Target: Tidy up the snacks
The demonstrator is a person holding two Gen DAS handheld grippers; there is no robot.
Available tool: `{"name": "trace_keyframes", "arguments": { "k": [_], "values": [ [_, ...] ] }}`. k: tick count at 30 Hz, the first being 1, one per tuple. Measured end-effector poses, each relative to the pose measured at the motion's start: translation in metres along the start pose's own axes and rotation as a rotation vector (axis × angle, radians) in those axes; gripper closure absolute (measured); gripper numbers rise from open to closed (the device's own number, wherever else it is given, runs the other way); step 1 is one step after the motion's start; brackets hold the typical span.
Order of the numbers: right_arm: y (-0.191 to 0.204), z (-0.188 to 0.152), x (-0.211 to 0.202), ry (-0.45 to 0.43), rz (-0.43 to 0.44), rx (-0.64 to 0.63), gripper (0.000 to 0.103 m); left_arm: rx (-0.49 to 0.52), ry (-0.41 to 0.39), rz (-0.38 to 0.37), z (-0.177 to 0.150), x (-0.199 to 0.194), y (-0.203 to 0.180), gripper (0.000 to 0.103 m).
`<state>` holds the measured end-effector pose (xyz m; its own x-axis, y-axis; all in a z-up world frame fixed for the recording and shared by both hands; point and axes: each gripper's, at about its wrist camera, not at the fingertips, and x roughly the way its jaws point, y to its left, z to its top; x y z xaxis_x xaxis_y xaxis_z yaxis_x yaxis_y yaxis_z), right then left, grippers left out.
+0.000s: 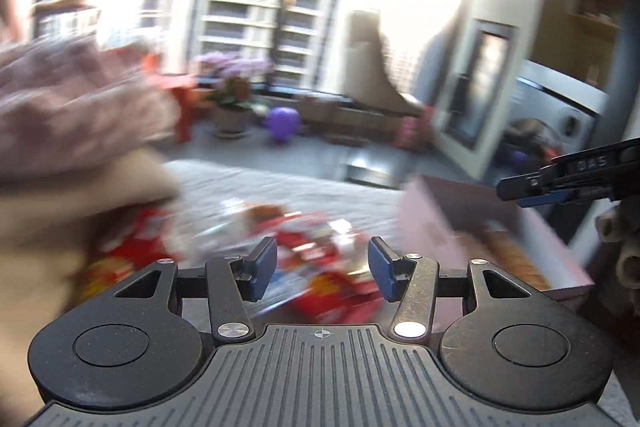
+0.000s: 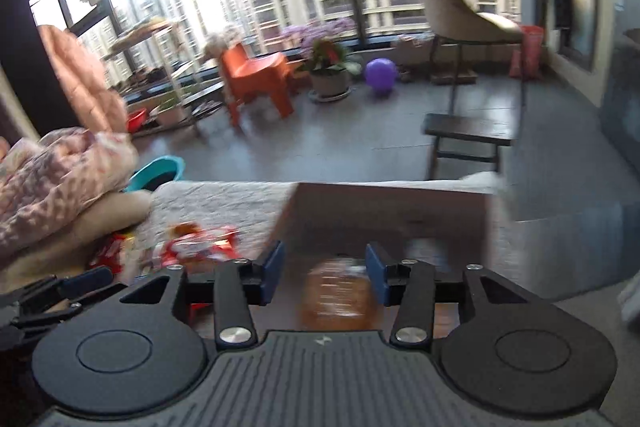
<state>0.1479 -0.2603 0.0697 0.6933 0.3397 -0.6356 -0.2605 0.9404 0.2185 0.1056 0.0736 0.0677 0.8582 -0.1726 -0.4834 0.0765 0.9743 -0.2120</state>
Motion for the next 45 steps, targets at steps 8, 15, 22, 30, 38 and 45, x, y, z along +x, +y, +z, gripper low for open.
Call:
{"name": "trace_keyframes", "arguments": {
  "k": [8,15,22,30,38,45],
  "values": [
    [0.127,0.021,0.102,0.165,0.12,-0.125,0.052,-0.066,-0.075,0.178,-0.033,-0.037,0.064,0.048],
    [0.168,0.037,0.204,0.247,0.042,-0.137,0.051,-0.102,-0.091,0.155,-0.05,-0.029,0.073,0.048],
    [0.169,0.049,0.213,0.242,0.108,-0.031,0.051,-0.143,-0.059,0.162,-0.056,-0.03,0.079,0.051],
    [0.228,0.024,0.167,0.122,0.121,-0.273,0.038,-0.179,-0.06,0.155,-0.06,-0.036,0.084,0.054],
    [0.226,0.021,0.146,0.212,0.233,-0.327,0.039,-0.187,-0.058,0.143,-0.061,-0.036,0.085,0.055],
    [0.268,0.006,0.206,0.324,0.249,-0.324,0.035,-0.168,-0.07,0.176,-0.064,-0.034,0.084,0.06]
  ]
}}
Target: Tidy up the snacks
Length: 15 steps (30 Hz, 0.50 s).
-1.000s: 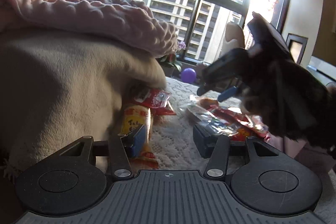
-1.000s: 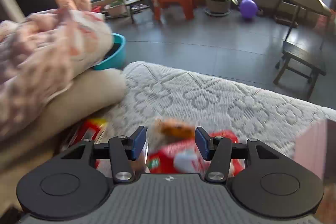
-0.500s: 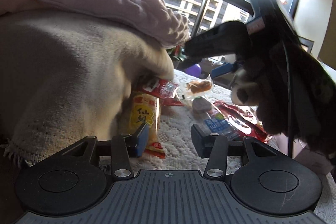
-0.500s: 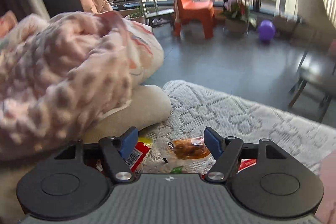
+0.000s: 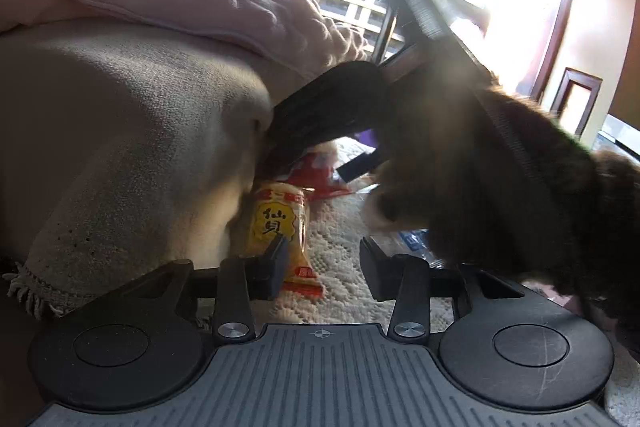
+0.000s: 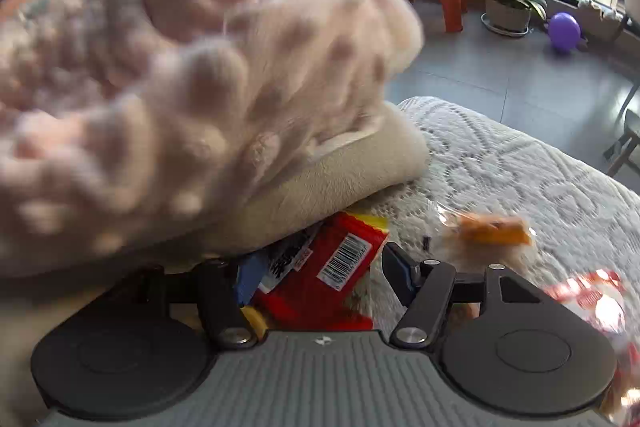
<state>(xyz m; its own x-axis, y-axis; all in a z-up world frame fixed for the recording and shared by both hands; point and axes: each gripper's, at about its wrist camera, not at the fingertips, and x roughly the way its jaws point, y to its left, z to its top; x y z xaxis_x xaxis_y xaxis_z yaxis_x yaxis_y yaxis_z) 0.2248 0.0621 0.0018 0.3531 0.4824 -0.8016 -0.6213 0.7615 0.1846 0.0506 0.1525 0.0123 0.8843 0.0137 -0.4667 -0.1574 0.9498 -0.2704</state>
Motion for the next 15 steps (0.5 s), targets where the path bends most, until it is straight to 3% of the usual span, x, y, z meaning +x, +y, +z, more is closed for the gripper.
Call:
{"name": "trace_keyframes", "arguments": {
  "k": [3,6,10,15],
  "values": [
    [-0.005,0.004,0.006,0.013,0.034,0.006,0.036,-0.003,-0.002,-0.002,-0.001,-0.001,0.001,0.061],
    [-0.016,0.0,-0.007,0.049,0.058,0.032,0.063,-0.002,-0.008,-0.005,-0.001,-0.002,0.001,0.061],
    [-0.036,-0.023,-0.041,0.106,0.052,0.04,0.087,-0.015,-0.038,-0.029,-0.001,-0.008,0.002,0.061],
    [-0.06,-0.071,-0.097,0.106,-0.01,0.03,0.09,0.018,-0.02,0.002,0.0,-0.007,-0.002,0.061]
  ]
}}
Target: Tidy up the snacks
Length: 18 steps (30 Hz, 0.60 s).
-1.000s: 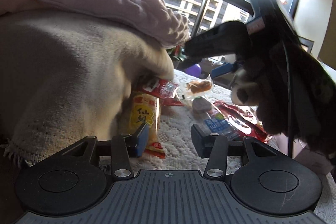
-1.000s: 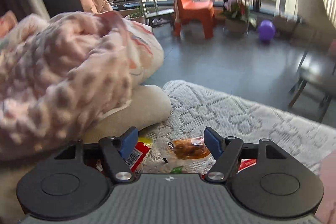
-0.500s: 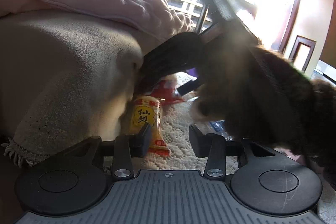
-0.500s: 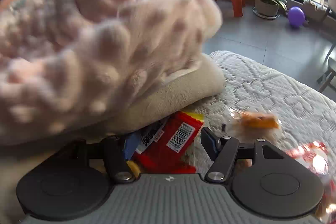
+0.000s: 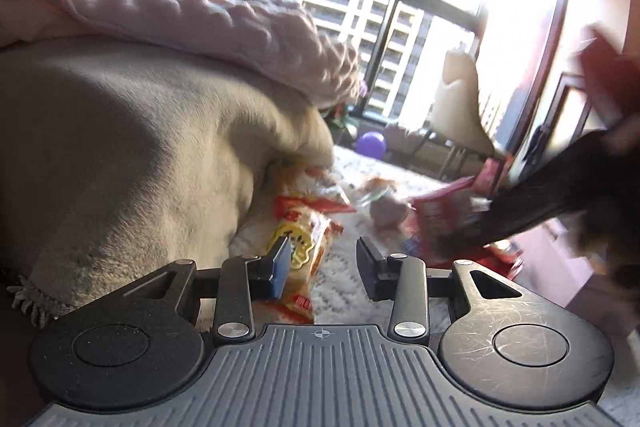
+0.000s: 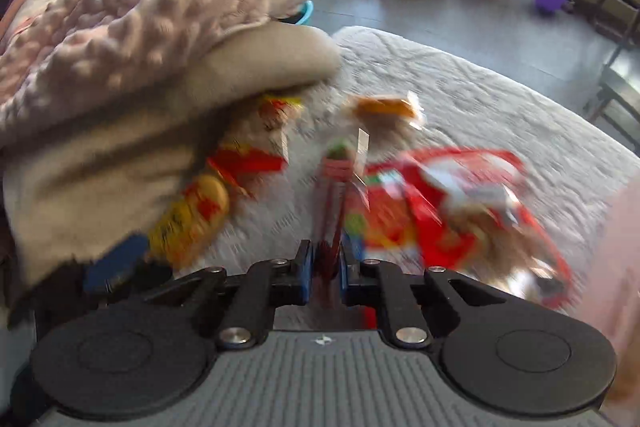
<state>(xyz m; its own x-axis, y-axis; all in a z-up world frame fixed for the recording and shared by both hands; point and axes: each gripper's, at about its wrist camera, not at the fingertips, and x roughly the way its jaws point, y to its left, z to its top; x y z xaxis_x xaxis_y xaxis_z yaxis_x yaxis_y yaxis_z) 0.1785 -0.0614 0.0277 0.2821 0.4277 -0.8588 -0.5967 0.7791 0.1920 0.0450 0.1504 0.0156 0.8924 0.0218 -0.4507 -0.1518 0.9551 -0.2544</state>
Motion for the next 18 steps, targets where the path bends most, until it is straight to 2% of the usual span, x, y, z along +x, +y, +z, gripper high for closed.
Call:
{"name": "trace_keyframes", "arguments": {
  "k": [2,3,4,5,6,7,11,14,17,18],
  "values": [
    [0.0,-0.012,-0.017,-0.042,-0.06,-0.054,0.087,0.01,0.003,0.019,0.003,0.0,-0.005,0.061],
    [0.006,-0.016,-0.023,-0.083,-0.117,-0.098,0.081,0.018,-0.002,0.029,0.003,0.0,-0.006,0.061],
    [0.011,-0.015,-0.027,-0.127,-0.164,-0.136,0.07,0.028,-0.009,0.041,0.002,-0.002,-0.007,0.061],
    [0.014,-0.011,-0.028,-0.161,-0.177,-0.159,0.063,0.036,-0.015,0.053,0.001,-0.004,-0.008,0.061],
    [0.018,-0.008,-0.029,-0.189,-0.154,-0.164,0.053,0.036,-0.017,0.056,0.001,-0.006,-0.008,0.061],
    [0.017,-0.001,-0.025,-0.209,-0.112,-0.151,0.05,0.036,-0.02,0.06,0.001,-0.009,-0.008,0.061],
    [0.033,0.031,0.008,-0.237,0.024,-0.116,0.05,0.075,-0.062,0.077,0.001,-0.024,-0.008,0.061],
    [0.047,0.055,0.045,-0.237,0.037,-0.081,0.05,0.076,-0.07,0.09,0.0,-0.024,-0.004,0.061],
    [0.052,0.073,0.089,-0.173,0.009,-0.073,0.05,0.061,-0.046,0.082,-0.002,-0.019,-0.001,0.061],
    [0.051,0.074,0.096,-0.173,0.028,-0.069,0.047,0.059,-0.034,0.078,-0.002,-0.017,0.001,0.061]
  ]
}}
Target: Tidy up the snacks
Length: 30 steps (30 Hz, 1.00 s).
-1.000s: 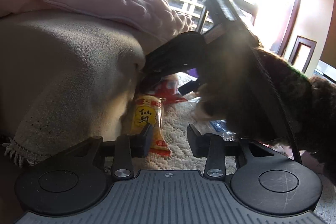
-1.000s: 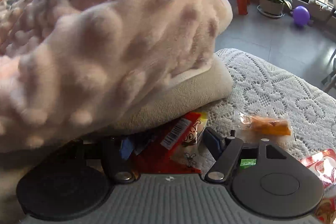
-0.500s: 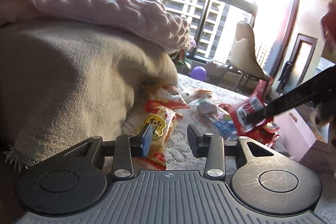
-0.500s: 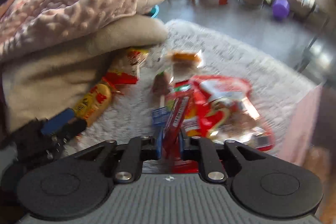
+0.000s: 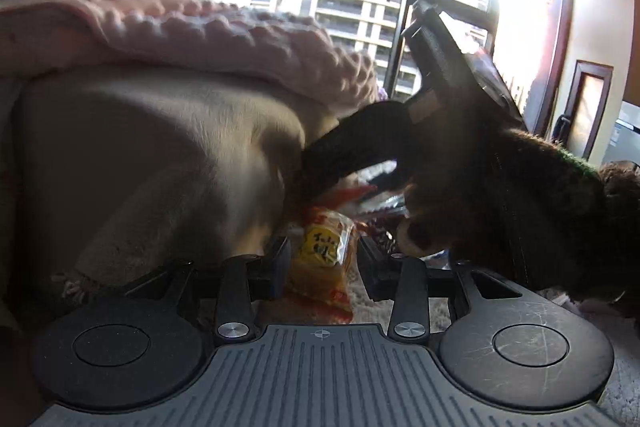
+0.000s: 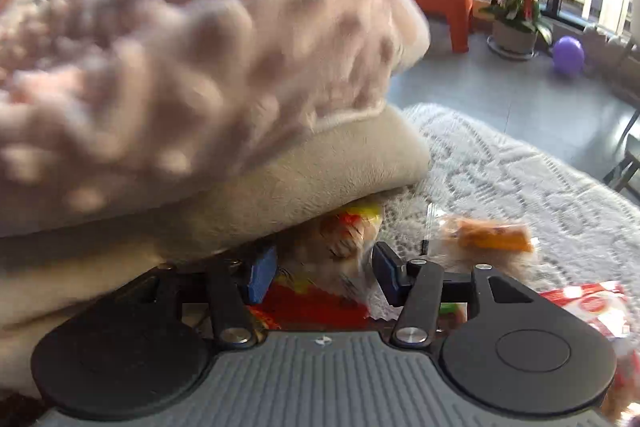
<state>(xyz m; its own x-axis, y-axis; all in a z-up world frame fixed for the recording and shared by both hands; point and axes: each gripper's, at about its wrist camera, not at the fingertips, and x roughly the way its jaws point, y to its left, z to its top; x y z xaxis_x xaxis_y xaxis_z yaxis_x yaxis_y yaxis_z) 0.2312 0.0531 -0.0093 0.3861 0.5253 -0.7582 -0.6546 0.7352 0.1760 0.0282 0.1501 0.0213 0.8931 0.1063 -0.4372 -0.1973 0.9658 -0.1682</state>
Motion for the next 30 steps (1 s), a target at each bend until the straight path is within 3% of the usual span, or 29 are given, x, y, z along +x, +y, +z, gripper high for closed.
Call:
{"name": "trace_keyframes", "arguments": {
  "k": [2,5,7,9,13,17,21,30],
  "values": [
    [0.0,-0.001,0.0,0.003,0.006,-0.01,0.049,0.002,0.01,-0.009,0.0,0.002,0.0,0.061],
    [-0.005,-0.007,-0.018,0.06,0.009,-0.035,0.063,0.01,0.016,-0.017,0.002,0.005,0.0,0.061],
    [-0.013,-0.019,-0.035,0.114,-0.013,-0.024,0.095,0.018,0.037,-0.04,0.006,0.008,-0.002,0.061],
    [-0.025,-0.035,-0.054,0.152,-0.035,-0.011,0.101,0.045,0.045,-0.057,0.012,0.007,-0.008,0.061],
    [-0.043,-0.072,-0.1,0.143,-0.052,-0.01,0.101,0.162,0.047,0.015,0.027,0.013,-0.025,0.06],
    [-0.056,-0.097,-0.147,0.053,-0.053,-0.008,0.097,0.255,0.136,0.079,0.034,0.037,-0.034,0.063],
    [-0.067,-0.112,-0.17,-0.019,-0.058,0.016,0.067,0.333,0.186,0.126,0.027,0.06,-0.047,0.063],
    [-0.077,-0.138,-0.195,-0.084,-0.168,-0.056,0.064,0.385,0.201,0.138,0.026,0.08,-0.049,0.062]
  ]
}}
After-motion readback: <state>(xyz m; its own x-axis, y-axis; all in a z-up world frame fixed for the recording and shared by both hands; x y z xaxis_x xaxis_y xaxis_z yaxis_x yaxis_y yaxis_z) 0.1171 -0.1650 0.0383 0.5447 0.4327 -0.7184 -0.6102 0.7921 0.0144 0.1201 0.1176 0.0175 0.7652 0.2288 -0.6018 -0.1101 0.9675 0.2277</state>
